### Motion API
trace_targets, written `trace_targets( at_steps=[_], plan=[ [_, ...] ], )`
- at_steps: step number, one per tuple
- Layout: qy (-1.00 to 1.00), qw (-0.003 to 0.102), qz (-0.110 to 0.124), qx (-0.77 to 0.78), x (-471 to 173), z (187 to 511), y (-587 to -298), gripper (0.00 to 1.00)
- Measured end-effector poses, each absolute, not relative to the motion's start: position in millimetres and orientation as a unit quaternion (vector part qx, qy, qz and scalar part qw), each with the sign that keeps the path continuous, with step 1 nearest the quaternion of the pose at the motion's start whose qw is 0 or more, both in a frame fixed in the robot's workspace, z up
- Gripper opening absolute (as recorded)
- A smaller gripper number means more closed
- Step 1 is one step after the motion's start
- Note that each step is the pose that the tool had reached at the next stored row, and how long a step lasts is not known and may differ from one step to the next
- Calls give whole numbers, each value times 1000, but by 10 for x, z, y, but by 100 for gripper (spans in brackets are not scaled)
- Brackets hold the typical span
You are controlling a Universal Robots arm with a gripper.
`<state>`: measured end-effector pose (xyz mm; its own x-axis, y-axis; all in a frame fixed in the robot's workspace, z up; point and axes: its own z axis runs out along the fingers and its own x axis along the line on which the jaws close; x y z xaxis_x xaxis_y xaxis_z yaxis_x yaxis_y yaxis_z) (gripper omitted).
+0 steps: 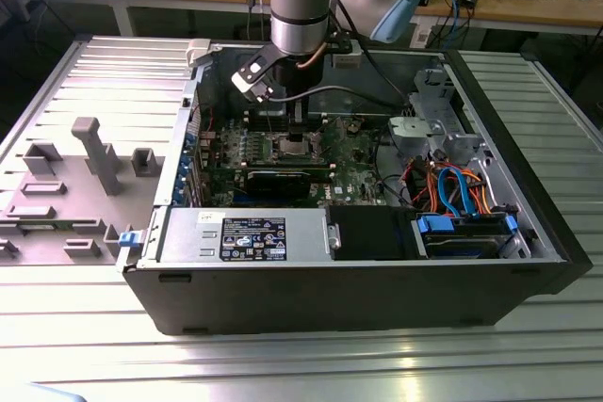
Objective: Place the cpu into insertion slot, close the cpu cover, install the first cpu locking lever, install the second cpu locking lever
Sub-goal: 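Close the cpu cover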
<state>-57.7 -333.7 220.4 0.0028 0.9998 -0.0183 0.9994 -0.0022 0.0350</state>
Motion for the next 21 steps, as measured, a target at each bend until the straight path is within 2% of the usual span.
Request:
trace_targets(
  at_steps=[5,21],
  plan=[
    [706,16,4,708,-575,2205,-3338,11],
    [719,19,1,695,-574,2316,-3337,11]
  ],
)
